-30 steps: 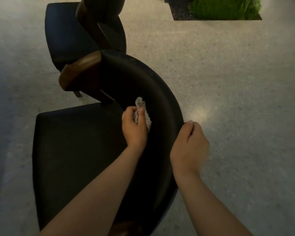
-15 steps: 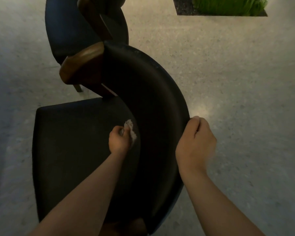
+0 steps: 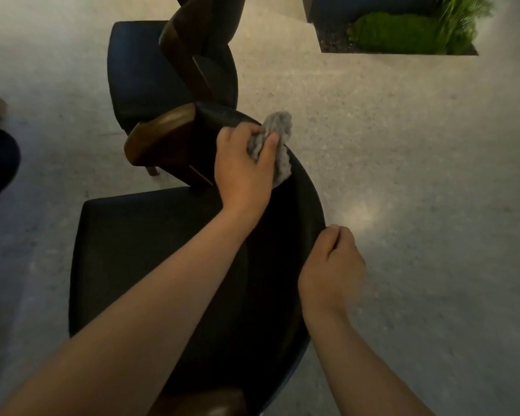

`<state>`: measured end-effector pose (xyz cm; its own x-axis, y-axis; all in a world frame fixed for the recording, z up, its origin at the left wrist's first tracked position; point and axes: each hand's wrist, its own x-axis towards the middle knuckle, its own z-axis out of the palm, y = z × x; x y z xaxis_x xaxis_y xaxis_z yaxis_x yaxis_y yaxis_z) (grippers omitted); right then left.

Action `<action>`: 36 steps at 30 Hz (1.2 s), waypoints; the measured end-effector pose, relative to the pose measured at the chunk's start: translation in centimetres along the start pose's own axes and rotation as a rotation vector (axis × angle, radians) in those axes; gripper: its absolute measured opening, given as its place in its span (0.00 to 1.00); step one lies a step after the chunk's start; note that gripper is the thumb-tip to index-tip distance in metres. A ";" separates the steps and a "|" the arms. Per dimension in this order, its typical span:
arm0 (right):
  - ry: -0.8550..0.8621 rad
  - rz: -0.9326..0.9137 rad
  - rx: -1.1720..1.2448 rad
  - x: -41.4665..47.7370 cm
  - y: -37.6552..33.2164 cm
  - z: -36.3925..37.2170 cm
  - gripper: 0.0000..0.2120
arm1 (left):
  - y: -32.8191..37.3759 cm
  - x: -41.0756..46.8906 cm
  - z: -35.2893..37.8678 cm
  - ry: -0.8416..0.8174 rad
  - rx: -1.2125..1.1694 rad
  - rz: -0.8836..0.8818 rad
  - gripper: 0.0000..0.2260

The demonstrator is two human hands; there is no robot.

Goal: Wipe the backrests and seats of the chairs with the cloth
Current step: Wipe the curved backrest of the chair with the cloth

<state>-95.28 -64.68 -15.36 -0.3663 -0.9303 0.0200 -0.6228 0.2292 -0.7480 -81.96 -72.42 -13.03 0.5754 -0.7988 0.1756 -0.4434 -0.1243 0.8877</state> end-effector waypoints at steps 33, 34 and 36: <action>0.002 -0.023 -0.004 0.0 0.0 -0.1 0.17 | -4.3 -0.8 2.6 0.005 -0.019 -0.150 0.09; -0.014 -0.016 0.020 0.0 -0.1 -0.2 0.17 | -5.0 -1.2 2.5 0.013 -0.027 -0.216 0.08; -0.053 -0.008 0.059 0.1 -0.2 -0.5 0.17 | -7.1 -1.7 2.0 -0.031 -0.044 -0.391 0.07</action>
<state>-95.53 -64.65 -14.90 -0.3232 -0.9463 -0.0083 -0.5830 0.2060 -0.7859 -81.15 -71.41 -20.51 0.6738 -0.7135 -0.1921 -0.1641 -0.3980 0.9026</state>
